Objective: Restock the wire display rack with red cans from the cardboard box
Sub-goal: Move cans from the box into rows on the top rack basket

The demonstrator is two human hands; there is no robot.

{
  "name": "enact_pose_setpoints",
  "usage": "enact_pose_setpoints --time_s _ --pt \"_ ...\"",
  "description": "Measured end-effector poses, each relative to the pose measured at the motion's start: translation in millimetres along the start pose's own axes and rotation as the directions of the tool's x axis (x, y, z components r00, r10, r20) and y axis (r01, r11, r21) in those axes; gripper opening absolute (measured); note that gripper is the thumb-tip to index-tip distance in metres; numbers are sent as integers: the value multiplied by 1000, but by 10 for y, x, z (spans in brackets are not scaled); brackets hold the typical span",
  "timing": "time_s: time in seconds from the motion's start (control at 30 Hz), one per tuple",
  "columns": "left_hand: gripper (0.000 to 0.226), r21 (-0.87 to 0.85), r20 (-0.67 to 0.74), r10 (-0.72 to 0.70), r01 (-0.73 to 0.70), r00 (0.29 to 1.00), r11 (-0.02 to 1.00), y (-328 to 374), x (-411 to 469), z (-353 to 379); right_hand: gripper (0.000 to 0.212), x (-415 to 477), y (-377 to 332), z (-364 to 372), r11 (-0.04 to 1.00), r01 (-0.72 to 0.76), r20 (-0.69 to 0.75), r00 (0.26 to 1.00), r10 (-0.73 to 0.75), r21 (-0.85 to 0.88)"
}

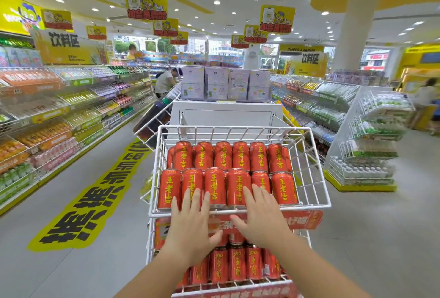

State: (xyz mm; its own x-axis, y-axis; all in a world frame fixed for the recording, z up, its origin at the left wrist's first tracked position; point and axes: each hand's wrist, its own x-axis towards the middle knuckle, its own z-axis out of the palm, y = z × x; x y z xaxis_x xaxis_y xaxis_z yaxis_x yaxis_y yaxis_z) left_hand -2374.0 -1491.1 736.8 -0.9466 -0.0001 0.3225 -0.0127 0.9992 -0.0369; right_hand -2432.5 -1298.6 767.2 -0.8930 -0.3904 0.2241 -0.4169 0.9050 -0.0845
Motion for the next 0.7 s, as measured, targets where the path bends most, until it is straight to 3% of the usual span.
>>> enact_pose_setpoints --time_s 0.1,0.37,0.7 --pt "97 2 -51 46 -46 998 999 -37 -208 115 90 -247 -89 124 999 33 -26 999 -34 -38" --pt "100 49 56 10 -13 998 999 -70 -871 342 89 -756 -236 657 984 173 0 985 -173 -39" --pt "98 98 214 -52 32 976 995 -139 -1614 1165 87 -1253 -121 1721 967 255 224 941 -254 21"
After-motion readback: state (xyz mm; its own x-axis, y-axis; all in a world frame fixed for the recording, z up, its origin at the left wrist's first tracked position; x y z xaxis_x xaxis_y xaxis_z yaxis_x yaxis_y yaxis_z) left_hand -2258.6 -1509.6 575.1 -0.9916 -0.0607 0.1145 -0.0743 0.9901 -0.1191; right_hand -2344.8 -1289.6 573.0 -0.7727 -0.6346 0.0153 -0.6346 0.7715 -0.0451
